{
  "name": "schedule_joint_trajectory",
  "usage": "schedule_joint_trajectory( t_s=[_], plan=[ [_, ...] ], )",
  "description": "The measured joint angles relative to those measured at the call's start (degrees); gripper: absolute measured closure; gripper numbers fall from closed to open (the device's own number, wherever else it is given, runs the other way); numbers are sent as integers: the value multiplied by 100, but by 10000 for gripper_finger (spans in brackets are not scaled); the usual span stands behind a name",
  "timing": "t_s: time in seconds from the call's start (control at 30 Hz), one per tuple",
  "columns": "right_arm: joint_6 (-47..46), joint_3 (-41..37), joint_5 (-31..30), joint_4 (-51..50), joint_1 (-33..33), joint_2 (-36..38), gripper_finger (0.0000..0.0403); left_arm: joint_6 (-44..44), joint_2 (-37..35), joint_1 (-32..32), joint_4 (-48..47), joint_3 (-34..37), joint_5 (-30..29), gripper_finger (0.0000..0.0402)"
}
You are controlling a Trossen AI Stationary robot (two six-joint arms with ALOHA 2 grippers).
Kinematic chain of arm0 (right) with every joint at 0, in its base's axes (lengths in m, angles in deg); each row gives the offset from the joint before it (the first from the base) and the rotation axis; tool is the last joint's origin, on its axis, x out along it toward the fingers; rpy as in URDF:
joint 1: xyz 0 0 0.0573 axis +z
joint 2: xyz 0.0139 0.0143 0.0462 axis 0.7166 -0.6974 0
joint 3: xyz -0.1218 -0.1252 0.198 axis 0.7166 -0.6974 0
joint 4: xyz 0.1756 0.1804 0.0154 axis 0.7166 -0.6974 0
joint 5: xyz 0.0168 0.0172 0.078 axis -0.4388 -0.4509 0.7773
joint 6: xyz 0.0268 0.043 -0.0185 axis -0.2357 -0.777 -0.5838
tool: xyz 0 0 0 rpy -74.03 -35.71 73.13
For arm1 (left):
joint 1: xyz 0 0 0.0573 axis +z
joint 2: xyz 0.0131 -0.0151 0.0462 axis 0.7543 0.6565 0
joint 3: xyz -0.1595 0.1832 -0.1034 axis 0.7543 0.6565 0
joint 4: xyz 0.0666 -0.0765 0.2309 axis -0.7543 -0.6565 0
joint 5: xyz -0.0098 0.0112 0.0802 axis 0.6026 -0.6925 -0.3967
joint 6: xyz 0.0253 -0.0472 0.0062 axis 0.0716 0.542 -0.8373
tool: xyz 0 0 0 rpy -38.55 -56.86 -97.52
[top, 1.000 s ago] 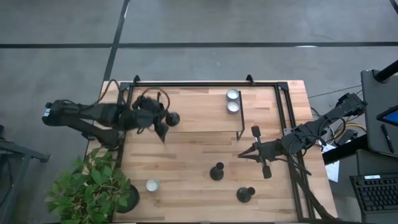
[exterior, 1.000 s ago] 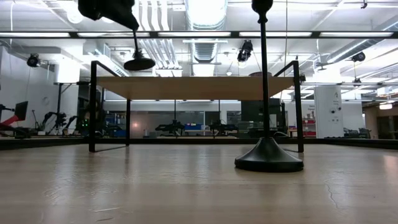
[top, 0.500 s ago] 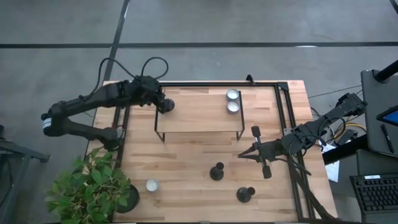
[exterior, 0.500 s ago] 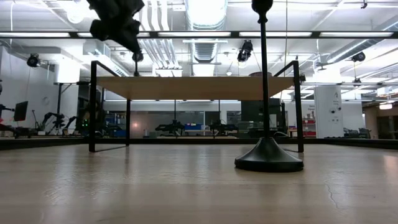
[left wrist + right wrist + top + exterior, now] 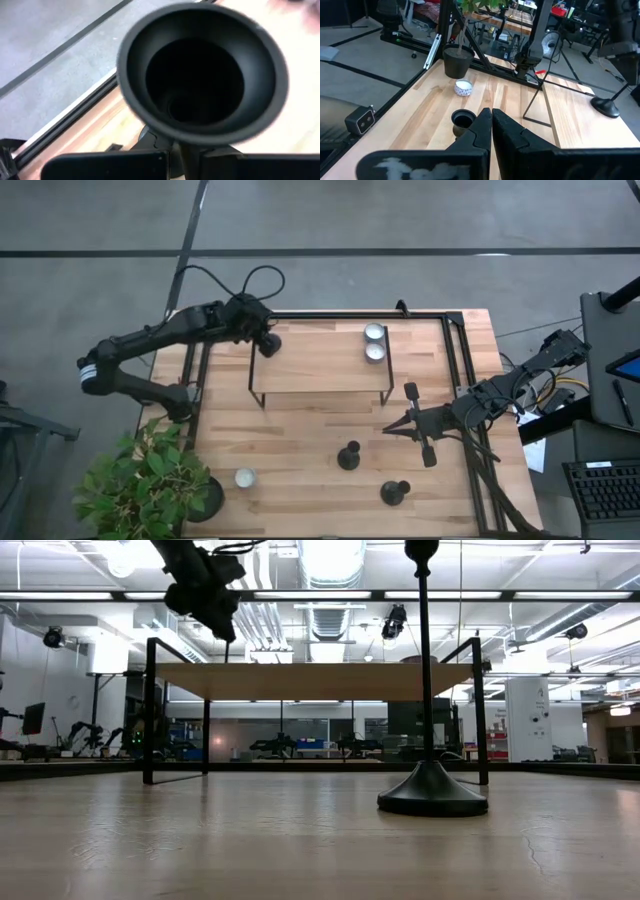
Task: Pick & Place candle stick holders
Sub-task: Put the top left black holder on the shelf
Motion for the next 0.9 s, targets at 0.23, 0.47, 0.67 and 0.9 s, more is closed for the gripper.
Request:
schedule_joint_trajectory(
  t_s=[0.23, 0.47, 0.67, 0.9],
  plan=[
    [-15, -6, 2, -24, 0, 0, 394, 170, 260, 99, -111, -151, -46, 387],
    [-22, -12, 2, -146, 1, 0, 394, 408, 244, 99, -248, -162, -33, 385],
    [-22, -12, 2, -145, 4, 0, 394, 534, 223, 97, -297, -155, 4, 379],
    [-22, -14, 2, -137, 4, 0, 394, 649, 220, 97, -361, -155, 12, 372]
  ],
)
